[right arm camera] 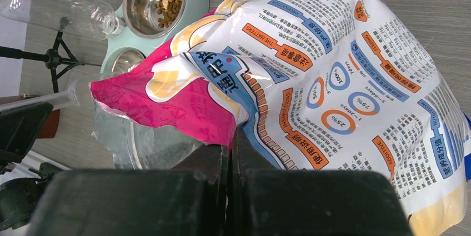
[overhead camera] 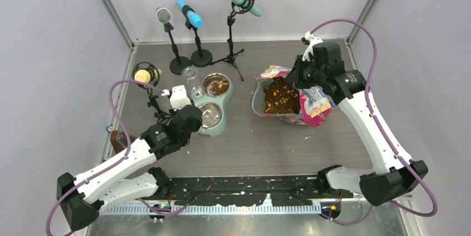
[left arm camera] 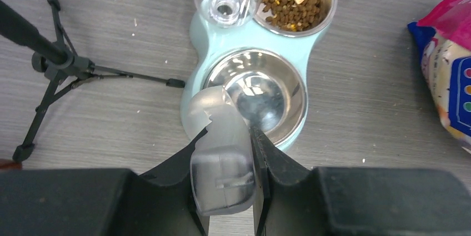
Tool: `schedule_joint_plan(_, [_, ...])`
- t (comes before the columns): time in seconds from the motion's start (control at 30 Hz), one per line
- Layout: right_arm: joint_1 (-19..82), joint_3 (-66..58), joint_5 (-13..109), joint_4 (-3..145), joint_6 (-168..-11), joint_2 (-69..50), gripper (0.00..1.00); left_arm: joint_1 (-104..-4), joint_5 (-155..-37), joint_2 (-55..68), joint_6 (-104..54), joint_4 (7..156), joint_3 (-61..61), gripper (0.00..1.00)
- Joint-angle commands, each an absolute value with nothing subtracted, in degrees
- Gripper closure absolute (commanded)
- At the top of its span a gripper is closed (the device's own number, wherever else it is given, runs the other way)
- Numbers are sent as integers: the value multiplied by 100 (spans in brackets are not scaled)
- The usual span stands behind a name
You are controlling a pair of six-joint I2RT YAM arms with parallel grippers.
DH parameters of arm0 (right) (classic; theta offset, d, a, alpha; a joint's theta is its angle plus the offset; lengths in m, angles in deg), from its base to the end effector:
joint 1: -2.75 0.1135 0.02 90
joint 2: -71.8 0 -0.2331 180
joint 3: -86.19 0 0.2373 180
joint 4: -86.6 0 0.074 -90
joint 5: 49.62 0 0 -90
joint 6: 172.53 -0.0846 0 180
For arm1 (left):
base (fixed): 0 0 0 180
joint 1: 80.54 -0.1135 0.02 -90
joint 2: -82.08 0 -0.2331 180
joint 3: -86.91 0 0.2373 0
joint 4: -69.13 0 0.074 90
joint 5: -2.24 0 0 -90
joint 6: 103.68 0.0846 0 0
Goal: Serve the pet food
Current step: Adjust the pet food bowl at the center of the board.
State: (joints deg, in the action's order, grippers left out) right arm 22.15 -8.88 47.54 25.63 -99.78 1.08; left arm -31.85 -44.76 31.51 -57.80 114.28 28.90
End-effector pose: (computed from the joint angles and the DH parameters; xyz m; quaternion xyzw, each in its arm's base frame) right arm 0.2662 0.1049 0.3372 -0.0448 0.8910 0.1939 0.4080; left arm 0.1851 -0.1232 0.2412 -0.1281 0.8410 -0.0701 0.5210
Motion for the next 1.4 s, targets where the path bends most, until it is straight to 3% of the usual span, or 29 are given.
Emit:
schedule_joint_plan(0.0, [2227,-999,4998,3103,-10062,389,95,-3167,-4178,3155,-5944,11560,3022,100])
schedule_joint_plan(0.27, [2227,-996,4997,3103,-10059,394,95,-3167,-5624,2961,-4371,9944,3432,100])
schedule_joint_plan(0.5, [2227,-962,4993,3104,-10045,424,95,-3167,-5260,3006,-4076,10166,3103,100])
schedule_joint_plan(0.77, [2227,-970,4992,3101,-10047,418,95,-3166,-6074,3080,-4017,9960,2657,100])
schedule_joint_plan(1.37, [2227,-944,4961,3104,-10028,429,95,-3162,-6464,2574,-4332,9743,3131,100])
